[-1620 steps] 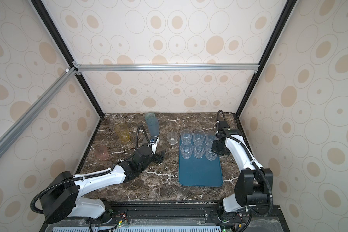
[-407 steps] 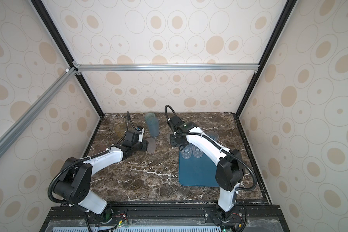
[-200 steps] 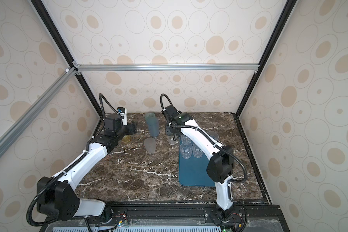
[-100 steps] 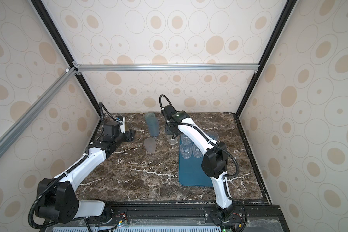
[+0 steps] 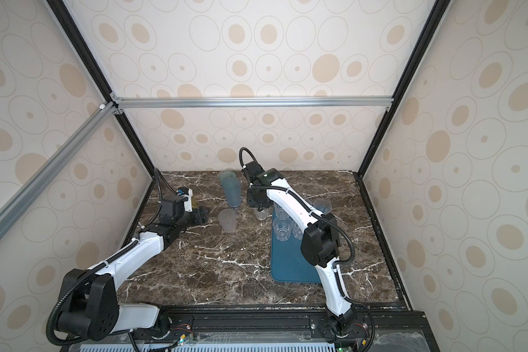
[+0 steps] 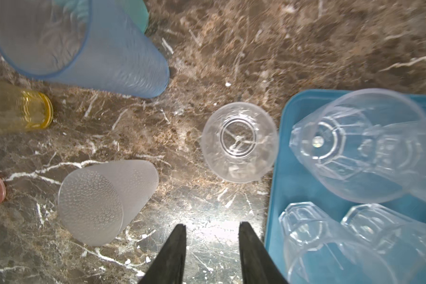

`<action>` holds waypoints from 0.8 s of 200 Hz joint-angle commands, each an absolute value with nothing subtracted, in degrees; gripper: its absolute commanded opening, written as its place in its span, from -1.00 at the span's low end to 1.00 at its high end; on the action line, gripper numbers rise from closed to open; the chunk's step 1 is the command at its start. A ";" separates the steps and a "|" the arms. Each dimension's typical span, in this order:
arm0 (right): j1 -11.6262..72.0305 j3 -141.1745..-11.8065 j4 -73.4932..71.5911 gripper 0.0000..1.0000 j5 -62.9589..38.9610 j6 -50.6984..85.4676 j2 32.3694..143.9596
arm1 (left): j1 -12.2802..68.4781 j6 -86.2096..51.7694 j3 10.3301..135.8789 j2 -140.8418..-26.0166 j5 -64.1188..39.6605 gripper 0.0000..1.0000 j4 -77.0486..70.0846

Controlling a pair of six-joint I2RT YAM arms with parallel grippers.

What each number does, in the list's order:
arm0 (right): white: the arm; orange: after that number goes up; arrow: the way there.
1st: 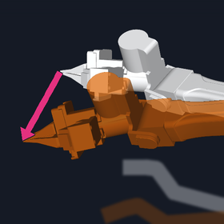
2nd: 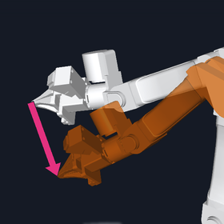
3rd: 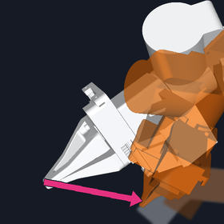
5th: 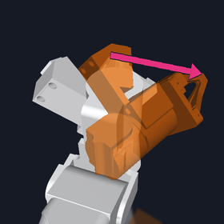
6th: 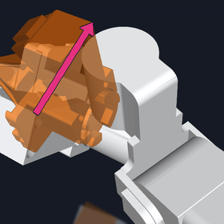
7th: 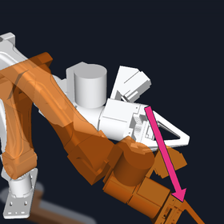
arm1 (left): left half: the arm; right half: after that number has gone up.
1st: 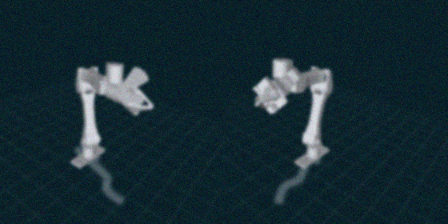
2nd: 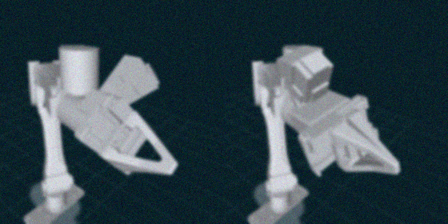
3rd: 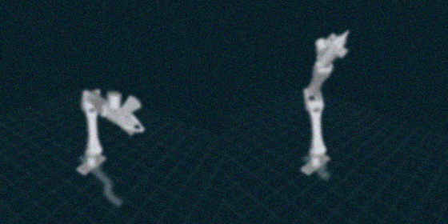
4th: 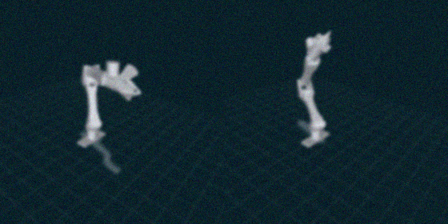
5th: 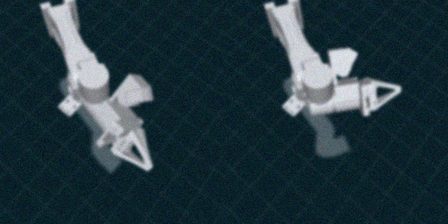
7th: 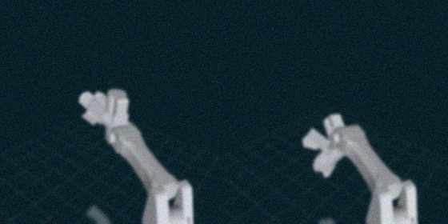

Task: Place the glasses into the tray
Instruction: Pick up the glass from the center of the table.

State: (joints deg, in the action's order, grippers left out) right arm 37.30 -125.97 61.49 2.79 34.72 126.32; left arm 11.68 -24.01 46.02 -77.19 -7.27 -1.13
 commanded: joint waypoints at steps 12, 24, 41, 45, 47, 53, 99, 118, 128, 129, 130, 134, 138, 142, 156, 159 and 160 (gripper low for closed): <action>40.40 -131.20 64.35 -0.14 -2.28 36.12 130.25 | 11.93 -26.96 45.20 -78.81 -9.35 0.49 -3.95; 41.15 -131.25 63.90 -0.12 -3.65 36.47 131.19 | 11.92 -26.67 45.16 -78.67 -8.98 0.49 -3.89; 41.73 -133.41 63.33 -0.11 -4.74 36.95 132.41 | 11.87 -25.96 45.44 -78.49 -8.38 0.49 -3.28; 41.79 -133.46 63.22 -0.11 -5.10 37.02 132.72 | 11.88 -25.89 45.54 -78.49 -8.29 0.49 -3.13; 41.78 -133.45 63.16 -0.11 -5.32 37.01 132.89 | 11.87 -25.85 45.53 -78.49 -8.27 0.49 -3.11; 42.00 -133.63 63.11 -0.11 -5.96 37.17 133.29 | 11.90 -25.70 45.62 -78.48 -8.09 0.49 -2.90; 42.71 -134.54 61.72 -0.10 -7.82 37.35 135.06 | 11.94 -25.27 45.50 -78.48 -7.52 0.50 -2.76; 42.67 -134.59 60.79 -0.08 -8.64 37.82 135.60 | 11.94 -24.96 45.54 -78.19 -7.21 0.50 -2.47; 42.67 -134.69 60.46 -0.08 -8.90 38.10 135.95 | 11.95 -24.80 45.45 -78.14 -7.02 0.50 -2.46; 42.69 -134.71 60.42 -0.08 -8.93 38.12 135.96 | 11.95 -24.79 45.49 -78.14 -7.02 0.50 -2.46; 42.70 -134.77 60.40 -0.08 -8.95 38.13 136.01 | 11.95 -24.79 45.51 -78.14 -6.98 0.50 -2.46; 42.70 -134.80 60.43 -0.08 -8.88 38.18 136.21 | 11.95 -24.82 45.46 -78.12 -7.03 0.50 -2.46; 42.71 -134.95 60.47 -0.08 -8.81 38.27 136.40 | 11.98 -24.79 45.44 -78.13 -7.03 0.50 -2.46; 42.69 -135.06 60.51 -0.08 -8.75 38.32 136.61 | 11.95 -24.83 45.41 -78.13 -7.11 0.50 -2.46; 42.71 -135.15 60.59 -0.08 -8.36 38.42 137.08 | 11.98 -24.93 45.40 -78.27 -7.38 0.50 -2.57; 42.67 -135.16 60.56 -0.09 -8.27 38.43 137.13 | 11.96 -24.88 45.39 -78.26 -7.38 0.50 -2.55; 42.69 -135.17 60.56 -0.09 -8.27 38.42 137.21 | 11.95 -24.88 45.41 -78.29 -7.38 0.50 -2.55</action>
State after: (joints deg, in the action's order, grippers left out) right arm 42.41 -133.67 60.14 -8.23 37.19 135.28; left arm 11.75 -25.28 45.12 -78.56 -7.84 -2.31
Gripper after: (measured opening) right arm 0.458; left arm 0.750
